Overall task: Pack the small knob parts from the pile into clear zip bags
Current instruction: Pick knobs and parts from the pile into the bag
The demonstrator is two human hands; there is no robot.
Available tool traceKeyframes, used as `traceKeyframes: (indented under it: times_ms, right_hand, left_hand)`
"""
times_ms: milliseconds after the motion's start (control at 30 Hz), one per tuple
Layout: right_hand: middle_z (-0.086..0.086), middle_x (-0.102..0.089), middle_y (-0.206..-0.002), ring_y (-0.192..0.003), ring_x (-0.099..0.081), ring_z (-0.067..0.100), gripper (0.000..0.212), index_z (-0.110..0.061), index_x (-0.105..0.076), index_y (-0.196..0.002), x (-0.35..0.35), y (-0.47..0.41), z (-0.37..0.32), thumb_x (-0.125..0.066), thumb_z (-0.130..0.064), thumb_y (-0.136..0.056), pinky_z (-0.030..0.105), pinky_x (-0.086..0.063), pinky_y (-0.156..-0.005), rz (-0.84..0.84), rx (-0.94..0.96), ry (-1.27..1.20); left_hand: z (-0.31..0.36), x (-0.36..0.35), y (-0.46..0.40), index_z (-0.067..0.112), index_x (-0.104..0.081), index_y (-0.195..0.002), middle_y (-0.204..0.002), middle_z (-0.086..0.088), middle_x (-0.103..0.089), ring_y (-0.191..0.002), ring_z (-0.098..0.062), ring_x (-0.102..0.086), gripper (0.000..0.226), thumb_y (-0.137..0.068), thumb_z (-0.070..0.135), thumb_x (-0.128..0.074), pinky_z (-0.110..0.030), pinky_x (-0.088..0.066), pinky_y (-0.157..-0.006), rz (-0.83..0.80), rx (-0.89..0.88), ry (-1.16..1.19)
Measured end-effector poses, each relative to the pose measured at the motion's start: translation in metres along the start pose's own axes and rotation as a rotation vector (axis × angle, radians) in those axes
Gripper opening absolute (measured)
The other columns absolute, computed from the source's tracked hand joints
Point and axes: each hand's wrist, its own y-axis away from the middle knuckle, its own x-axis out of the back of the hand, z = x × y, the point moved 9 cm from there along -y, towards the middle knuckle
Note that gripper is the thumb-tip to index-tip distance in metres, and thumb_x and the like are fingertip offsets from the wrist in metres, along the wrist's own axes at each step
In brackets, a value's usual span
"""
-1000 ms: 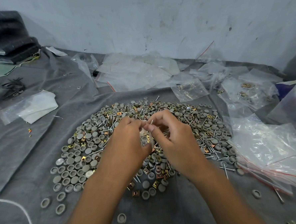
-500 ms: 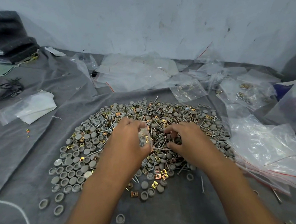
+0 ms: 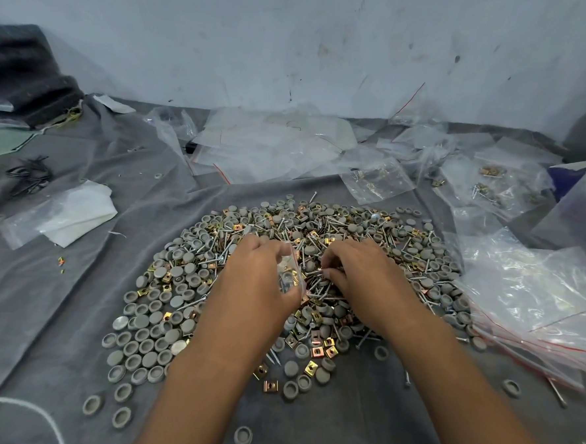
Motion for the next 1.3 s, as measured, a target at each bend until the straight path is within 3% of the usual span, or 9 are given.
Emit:
traceKeyframes:
  times_ms: [133,400,567,767,933,1033,1100,1200,1300]
  right_hand:
    - [-0.014,-0.06,-0.117,-0.107,-0.042,0.01,0.022,-0.034,-0.063,-0.121,-0.002,-0.001,-0.003,-0.056,-0.037,-0.101,0.027,-0.034,-0.079,0.017,0.018,0.058]
    - [-0.014,-0.054,-0.121,-0.114,-0.04,0.013,0.012,-0.035,-0.057,-0.114,-0.001,0.003,-0.004,-0.054,-0.039,-0.102,0.028,-0.035,-0.087,-0.011,0.034,0.112]
    - [-0.014,-0.058,-0.123,-0.114,-0.043,0.012,0.024,-0.038,-0.056,-0.126,-0.001,0.004,-0.008,-0.054,-0.041,-0.102,0.032,-0.039,-0.094,-0.054,0.054,0.13]
    - [-0.015,-0.06,-0.119,-0.108,-0.043,0.011,0.019,-0.04,-0.056,-0.121,0.001,0.005,-0.009,-0.054,-0.04,-0.102,0.031,-0.039,-0.09,-0.078,0.089,0.111]
    - [-0.008,-0.054,-0.13,-0.117,-0.041,0.015,0.031,-0.03,-0.049,-0.137,-0.005,0.005,-0.003,-0.039,-0.036,-0.109,0.032,-0.037,-0.097,-0.075,0.069,0.127]
    - [-0.008,-0.054,-0.129,-0.117,-0.043,0.015,0.029,-0.028,-0.052,-0.134,-0.008,0.003,0.0,-0.039,-0.036,-0.108,0.033,-0.04,-0.098,-0.1,0.044,0.109]
    - [-0.012,-0.059,-0.116,-0.107,-0.051,0.01,0.02,-0.03,-0.058,-0.121,-0.004,0.001,0.002,-0.046,-0.037,-0.106,0.029,-0.044,-0.089,-0.094,-0.007,-0.049]
    - [-0.014,-0.066,-0.085,-0.078,-0.06,-0.001,0.008,-0.039,-0.063,-0.095,0.014,0.001,0.008,-0.057,-0.037,-0.1,0.015,-0.046,-0.065,-0.004,-0.067,-0.495]
    - [-0.011,-0.071,-0.082,-0.076,-0.064,0.004,0.008,-0.029,-0.07,-0.1,0.023,0.003,0.005,-0.062,-0.028,-0.099,0.02,-0.053,-0.065,-0.014,-0.099,-0.963]
  left_hand:
    - [0.0,0.0,0.0,0.033,-0.056,-0.134,-0.109,0.018,-0.042,-0.093,-0.002,-0.046,0.058,-0.081,0.036,-0.079,-0.023,-0.047,-0.087,0.0,0.0,0.001]
    - [-0.003,0.0,-0.001,0.032,-0.056,-0.134,-0.108,0.019,-0.041,-0.089,0.002,-0.044,0.056,-0.083,0.036,-0.078,-0.019,-0.043,-0.085,0.002,0.007,0.013]
    - [-0.003,-0.001,-0.001,0.031,-0.057,-0.134,-0.108,0.019,-0.041,-0.082,0.008,-0.041,0.057,-0.082,0.036,-0.078,-0.016,-0.036,-0.079,0.0,0.009,0.0]
    - [-0.002,0.0,0.0,0.031,-0.056,-0.135,-0.109,0.019,-0.041,-0.084,0.006,-0.041,0.057,-0.083,0.035,-0.078,-0.016,-0.037,-0.081,0.0,0.01,-0.004]
    - [-0.003,0.0,-0.001,0.032,-0.056,-0.134,-0.109,0.019,-0.04,-0.086,0.004,-0.041,0.056,-0.083,0.034,-0.078,-0.016,-0.035,-0.079,-0.002,0.012,-0.008]
    - [-0.003,0.0,0.0,0.032,-0.056,-0.134,-0.109,0.019,-0.041,-0.089,0.003,-0.042,0.055,-0.083,0.034,-0.077,-0.017,-0.035,-0.081,-0.002,0.011,-0.014]
    - [-0.003,0.0,0.0,0.032,-0.056,-0.134,-0.108,0.019,-0.04,-0.087,0.004,-0.041,0.055,-0.084,0.034,-0.077,-0.017,-0.035,-0.08,-0.002,0.01,-0.013]
    - [-0.004,0.0,-0.001,0.032,-0.056,-0.134,-0.108,0.019,-0.04,-0.089,0.004,-0.041,0.055,-0.083,0.034,-0.077,-0.017,-0.036,-0.082,-0.003,0.008,-0.01]
    - [-0.002,0.0,-0.001,0.033,-0.057,-0.133,-0.11,0.018,-0.041,-0.092,0.001,-0.045,0.054,-0.084,0.037,-0.076,-0.019,-0.041,-0.084,0.002,0.004,-0.003]
